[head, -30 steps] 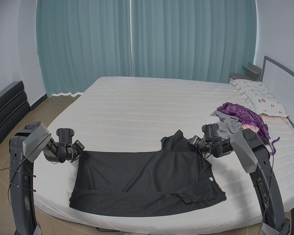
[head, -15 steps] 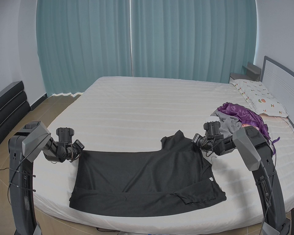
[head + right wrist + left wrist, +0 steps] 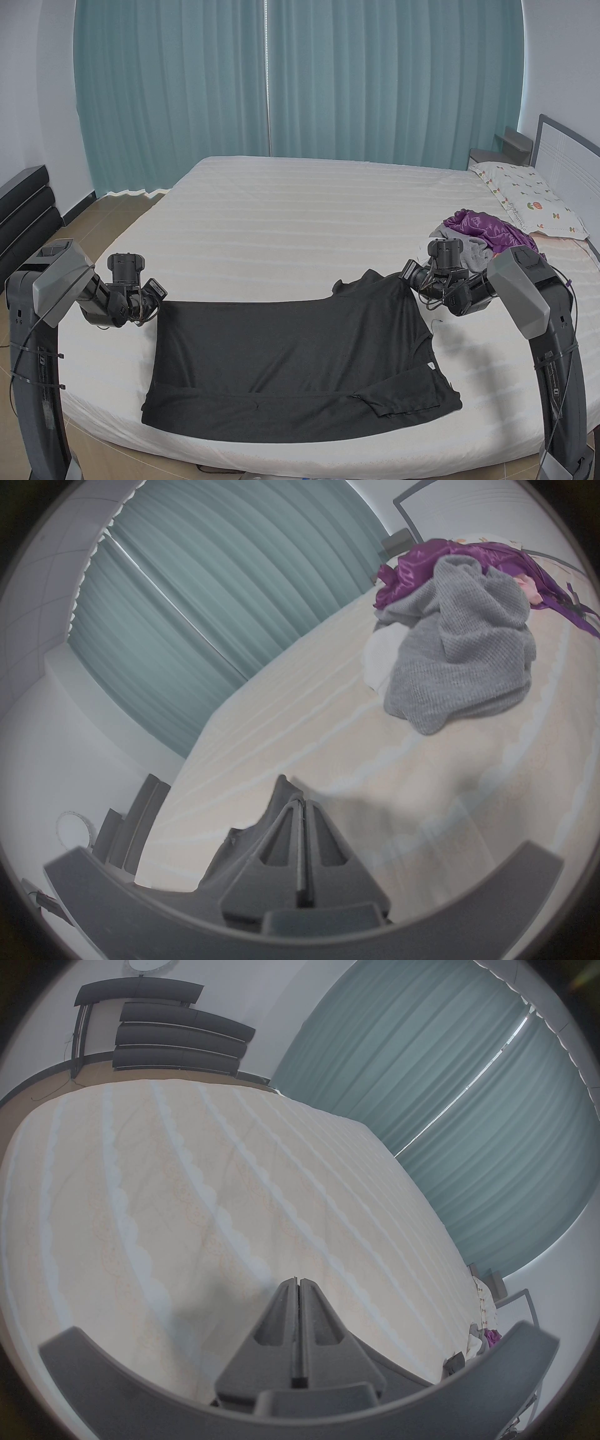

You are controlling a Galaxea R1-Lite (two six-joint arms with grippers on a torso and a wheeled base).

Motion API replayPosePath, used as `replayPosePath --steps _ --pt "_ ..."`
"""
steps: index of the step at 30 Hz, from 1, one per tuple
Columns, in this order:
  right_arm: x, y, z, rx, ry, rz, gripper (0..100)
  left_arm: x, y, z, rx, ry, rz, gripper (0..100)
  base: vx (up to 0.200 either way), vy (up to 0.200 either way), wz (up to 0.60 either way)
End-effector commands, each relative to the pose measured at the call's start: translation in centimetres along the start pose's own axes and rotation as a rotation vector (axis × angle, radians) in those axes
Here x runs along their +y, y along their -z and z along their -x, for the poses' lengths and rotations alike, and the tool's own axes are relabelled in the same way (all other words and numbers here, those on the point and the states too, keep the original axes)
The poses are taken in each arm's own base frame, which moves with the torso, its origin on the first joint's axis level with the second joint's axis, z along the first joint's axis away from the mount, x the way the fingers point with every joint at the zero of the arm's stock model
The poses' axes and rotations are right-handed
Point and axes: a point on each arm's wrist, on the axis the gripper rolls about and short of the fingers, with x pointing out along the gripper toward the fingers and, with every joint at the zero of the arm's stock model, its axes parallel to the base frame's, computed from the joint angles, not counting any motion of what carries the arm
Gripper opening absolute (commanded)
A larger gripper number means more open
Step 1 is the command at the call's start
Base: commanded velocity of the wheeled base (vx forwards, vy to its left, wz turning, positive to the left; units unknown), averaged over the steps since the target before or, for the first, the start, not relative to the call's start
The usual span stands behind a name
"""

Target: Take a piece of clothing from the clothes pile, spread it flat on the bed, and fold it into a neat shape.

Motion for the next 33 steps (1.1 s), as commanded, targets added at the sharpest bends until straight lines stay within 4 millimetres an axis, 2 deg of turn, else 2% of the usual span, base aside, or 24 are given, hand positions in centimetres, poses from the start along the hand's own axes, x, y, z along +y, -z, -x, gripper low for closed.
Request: replayPosePath --steps 1,3,7,12,19,26,33 --pt "-0.3 0.2 1.0 -0.010 -0.010 -0.011 0 0.2 -0.8 1.1 -0.013 -0.005 0.008 0 0.000 0.000 0.00" --pt "-0.7 0.6 1.1 -0.015 -0.015 -0.010 0 0.3 -0.5 1.3 -0.006 -0.011 0.007 0 0.000 0.000 0.00" --pt "-0.4 -0.5 1.6 -0.072 -0.050 -0.031 0 0.1 -1.0 1.8 -0.017 -0.003 0.011 0 0.000 0.000 0.00" --pt "-0.3 -0.9 2.3 -0.086 -0.056 -0.054 0 0.2 -0.7 2.0 -0.015 -0.001 0.010 0 0.000 0.000 0.00" --pt "-1.0 -0.4 3.7 -0.026 -0.067 -0.057 0 0.5 -0.5 2.0 -0.012 -0.002 0.004 0 0.000 0.000 0.00" --pt "-2.0 -0.2 6.0 0.058 -0.076 -0.057 0 1.4 0.5 2.8 0.029 -0.029 -0.037 0 0.000 0.000 0.00" --pt "-2.8 0.9 7.0 0.114 -0.054 -0.051 0 1.9 1.1 3.9 0.058 -0.045 -0.050 0 0.000 0.000 0.00"
